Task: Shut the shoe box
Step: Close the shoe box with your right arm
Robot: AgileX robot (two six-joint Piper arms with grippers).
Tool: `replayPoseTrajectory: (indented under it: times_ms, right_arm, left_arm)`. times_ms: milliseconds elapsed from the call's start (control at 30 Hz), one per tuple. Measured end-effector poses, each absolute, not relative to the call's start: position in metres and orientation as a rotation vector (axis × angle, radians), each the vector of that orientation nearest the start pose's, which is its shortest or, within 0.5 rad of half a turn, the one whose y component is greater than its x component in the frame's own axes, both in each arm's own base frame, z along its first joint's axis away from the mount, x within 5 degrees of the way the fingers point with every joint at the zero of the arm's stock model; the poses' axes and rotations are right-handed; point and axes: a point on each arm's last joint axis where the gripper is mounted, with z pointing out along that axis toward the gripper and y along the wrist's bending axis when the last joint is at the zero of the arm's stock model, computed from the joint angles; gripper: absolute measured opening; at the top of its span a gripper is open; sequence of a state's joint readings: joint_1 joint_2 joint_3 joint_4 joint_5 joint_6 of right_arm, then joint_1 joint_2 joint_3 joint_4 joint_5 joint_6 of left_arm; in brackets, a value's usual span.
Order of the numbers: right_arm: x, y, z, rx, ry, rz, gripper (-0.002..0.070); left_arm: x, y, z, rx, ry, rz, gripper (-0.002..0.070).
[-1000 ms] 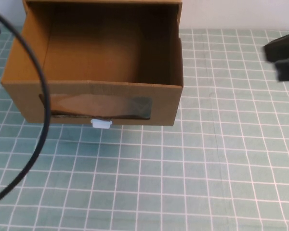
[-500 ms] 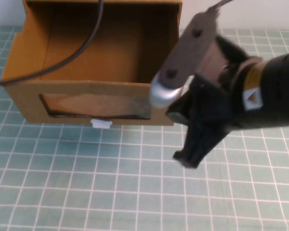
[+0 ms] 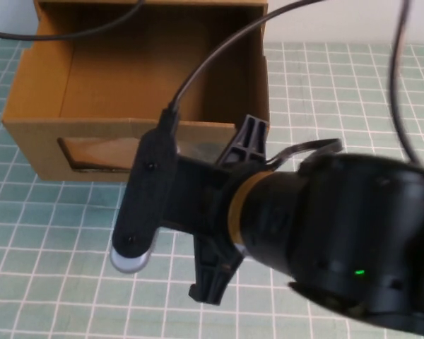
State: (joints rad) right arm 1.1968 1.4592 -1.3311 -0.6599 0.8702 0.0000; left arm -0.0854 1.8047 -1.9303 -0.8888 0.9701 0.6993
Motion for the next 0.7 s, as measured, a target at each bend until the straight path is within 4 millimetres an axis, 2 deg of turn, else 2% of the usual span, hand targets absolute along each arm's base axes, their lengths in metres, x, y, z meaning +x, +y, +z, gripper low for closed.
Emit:
replayPoseTrajectory:
  times_ms: [133, 267, 500, 700]
  right_arm:
    - [0.16, 0.29, 0.353, -1.537, 1.624, -0.236, -0.0014]
    - [0.163, 0.303, 0.344, -1.556, 1.58, -0.205, -0.0014]
    - [0.176, 0.333, 0.311, -1.598, 1.49, -0.232, -0.0014]
    - [0.2, 0.35, 0.282, -1.442, 1.498, -0.317, -0.0014]
  left_arm:
    - [0.423, -0.091, 0.401, 0.593, 2.01, -0.831, -0.0005]
    - [0.438, -0.096, 0.386, 0.608, 2.029, -0.909, -0.0005]
    - [0.442, -0.097, 0.383, 0.603, 2.02, -0.94, -0.0005]
    - [0.443, -0.097, 0.382, 0.605, 2.022, -0.955, -0.0005]
